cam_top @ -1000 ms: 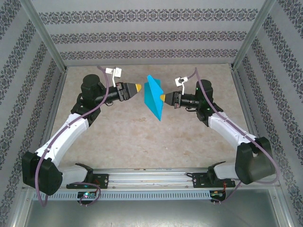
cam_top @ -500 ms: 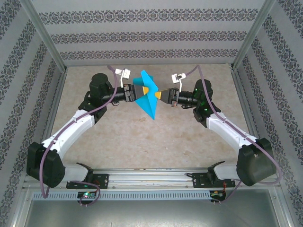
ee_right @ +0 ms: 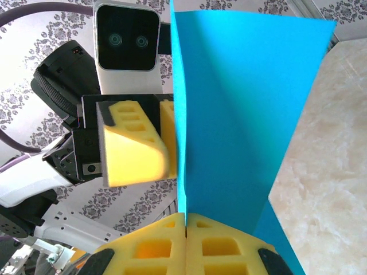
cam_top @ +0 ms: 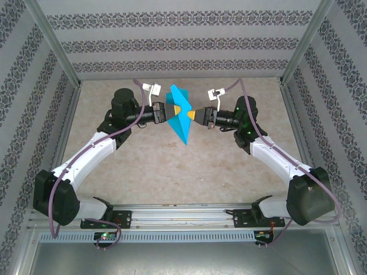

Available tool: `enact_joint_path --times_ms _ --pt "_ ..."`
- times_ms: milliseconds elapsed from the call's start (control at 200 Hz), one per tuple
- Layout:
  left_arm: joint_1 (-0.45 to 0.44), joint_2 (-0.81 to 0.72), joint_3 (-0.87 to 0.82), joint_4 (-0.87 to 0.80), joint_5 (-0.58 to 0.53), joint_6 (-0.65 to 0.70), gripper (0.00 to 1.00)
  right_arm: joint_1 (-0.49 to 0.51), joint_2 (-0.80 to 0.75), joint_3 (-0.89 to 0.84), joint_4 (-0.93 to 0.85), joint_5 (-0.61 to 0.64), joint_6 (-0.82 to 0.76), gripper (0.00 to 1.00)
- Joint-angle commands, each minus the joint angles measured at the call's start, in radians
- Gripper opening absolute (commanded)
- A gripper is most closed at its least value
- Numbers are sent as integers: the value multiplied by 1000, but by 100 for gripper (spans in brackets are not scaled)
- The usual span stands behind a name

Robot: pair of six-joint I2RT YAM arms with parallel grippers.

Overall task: Fold a paper plane with a square sheet of paper (fold left side to right side)
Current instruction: Turn over the paper at the center of the table.

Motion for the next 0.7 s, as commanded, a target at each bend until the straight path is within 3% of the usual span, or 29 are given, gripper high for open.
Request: enact_joint_path --times_ms 0,250,470,694 --pt "-10 -4 34 -6 -13 22 15 7 -2 26 42 -1 4 3" --pt "-10 -11 29 46 -22 -7 4 -30 -46 16 -1 20 4 21" --pt "-10 -7 30 82 -26 -22 3 -100 -148 -76 -162 103 -59 56" --pt "-13 2 34 99 -24 -32 3 -57 -156 -144 -171 93 -34 84"
